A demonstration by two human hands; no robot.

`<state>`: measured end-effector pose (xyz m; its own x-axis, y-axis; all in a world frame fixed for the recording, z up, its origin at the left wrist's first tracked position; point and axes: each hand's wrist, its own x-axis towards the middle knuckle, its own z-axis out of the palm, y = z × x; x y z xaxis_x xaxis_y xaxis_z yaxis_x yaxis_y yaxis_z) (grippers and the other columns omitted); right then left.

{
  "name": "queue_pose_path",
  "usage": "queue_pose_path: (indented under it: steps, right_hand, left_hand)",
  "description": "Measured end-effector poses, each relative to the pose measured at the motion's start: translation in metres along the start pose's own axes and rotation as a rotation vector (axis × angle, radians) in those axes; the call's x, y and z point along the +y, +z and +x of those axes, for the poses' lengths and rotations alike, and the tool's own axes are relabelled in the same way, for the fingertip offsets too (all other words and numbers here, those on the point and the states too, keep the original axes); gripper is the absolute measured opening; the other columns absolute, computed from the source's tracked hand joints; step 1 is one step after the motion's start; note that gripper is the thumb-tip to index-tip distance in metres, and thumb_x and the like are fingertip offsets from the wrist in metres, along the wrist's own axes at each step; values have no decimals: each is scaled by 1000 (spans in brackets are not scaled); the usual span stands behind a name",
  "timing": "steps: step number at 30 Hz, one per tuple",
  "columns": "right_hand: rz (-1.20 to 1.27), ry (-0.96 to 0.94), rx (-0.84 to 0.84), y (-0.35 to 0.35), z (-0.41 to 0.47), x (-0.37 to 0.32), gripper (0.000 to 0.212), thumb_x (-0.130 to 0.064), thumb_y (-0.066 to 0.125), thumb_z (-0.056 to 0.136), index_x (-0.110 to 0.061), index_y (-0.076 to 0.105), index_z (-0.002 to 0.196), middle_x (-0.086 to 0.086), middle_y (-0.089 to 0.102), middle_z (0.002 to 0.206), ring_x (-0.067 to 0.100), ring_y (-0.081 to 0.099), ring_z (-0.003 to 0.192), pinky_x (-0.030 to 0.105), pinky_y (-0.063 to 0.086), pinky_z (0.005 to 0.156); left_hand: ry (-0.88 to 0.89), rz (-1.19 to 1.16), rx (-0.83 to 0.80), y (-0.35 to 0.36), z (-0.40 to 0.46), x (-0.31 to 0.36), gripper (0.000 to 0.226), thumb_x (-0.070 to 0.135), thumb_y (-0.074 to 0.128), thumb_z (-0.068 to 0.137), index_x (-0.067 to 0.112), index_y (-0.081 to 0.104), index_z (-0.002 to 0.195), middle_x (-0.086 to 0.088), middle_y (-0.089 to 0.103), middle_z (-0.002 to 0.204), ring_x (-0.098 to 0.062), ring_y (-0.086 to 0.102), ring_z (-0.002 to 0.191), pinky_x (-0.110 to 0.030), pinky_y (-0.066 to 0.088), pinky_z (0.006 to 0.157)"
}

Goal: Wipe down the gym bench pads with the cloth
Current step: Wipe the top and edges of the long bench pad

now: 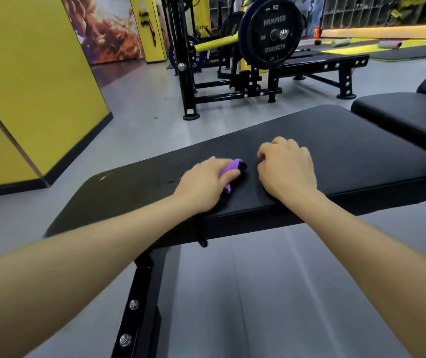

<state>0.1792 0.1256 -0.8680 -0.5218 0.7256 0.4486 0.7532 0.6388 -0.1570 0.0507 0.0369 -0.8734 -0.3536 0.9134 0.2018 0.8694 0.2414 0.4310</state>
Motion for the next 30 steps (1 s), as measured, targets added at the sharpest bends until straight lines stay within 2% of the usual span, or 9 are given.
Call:
queue_pose_path:
  steps: [3,5,10,14,17,19,22,26,30]
  right_hand:
    - [32,10,14,-3,-1,0,23,-8,44,89,-13,60,105,7,55,112,27,47,102,33,32,83]
    - [44,14,22,-4,-3,-1,23,-7,44,89,-13,60,105,7,55,112,27,47,102,32,31,82]
    - [67,-20,39,-8,-9,-2,25,-5,44,90,-12,62,106,7,57,112,27,49,103,33,33,84]
    - [54,-33,29,-9,-14,1,27,-7,43,90,-13,62,109,8,57,114,28,48,106,33,32,84]
    - [48,-45,43,-7,-14,0,25,-7,43,91,-12,61,107,8,58,112,28,48,105,33,33,85]
    - [34,-44,47,-6,-13,0,25,-6,43,90,-11,61,107,9,58,111,28,49,104,34,34,86]
    - [7,-45,45,-6,-14,-2,25,-6,45,90,-11,61,108,11,58,112,30,49,105,36,35,86]
    - [5,-35,18,-9,-16,-2,26,-3,47,88,-10,60,110,11,57,113,30,49,104,35,35,86]
    - [11,-33,-7,-12,-18,-2,28,-2,48,88,-11,59,112,10,56,114,28,49,105,35,36,88]
  left_hand:
    - [-118,54,31,6,38,3,36,44,36,98,28,54,125,-3,62,117,-27,51,116,-32,34,78]
    - [-166,90,65,8,44,9,37,43,34,98,22,55,121,-4,62,116,-28,54,110,-31,32,75]
    - [-70,50,67,2,-22,30,32,39,36,99,26,58,116,7,66,98,-20,50,117,-29,32,77]
    - [72,68,162,14,-60,38,31,39,36,99,24,59,114,6,63,107,-15,43,124,-28,36,87]
    - [110,60,213,15,-49,35,37,40,35,99,16,62,91,9,59,75,-16,53,102,-27,39,79]
    - [80,33,210,16,-40,34,39,40,35,99,15,61,84,11,49,63,-13,48,80,-25,32,69]
    - [72,68,215,15,-44,30,37,43,35,98,18,62,93,9,53,73,-13,47,78,-26,29,66]
    - [110,117,239,8,-77,8,32,43,38,96,25,59,113,6,58,95,-15,52,106,-20,31,73]
    - [40,89,199,1,-78,1,32,44,39,96,28,59,114,3,60,98,-18,55,98,-28,36,72]
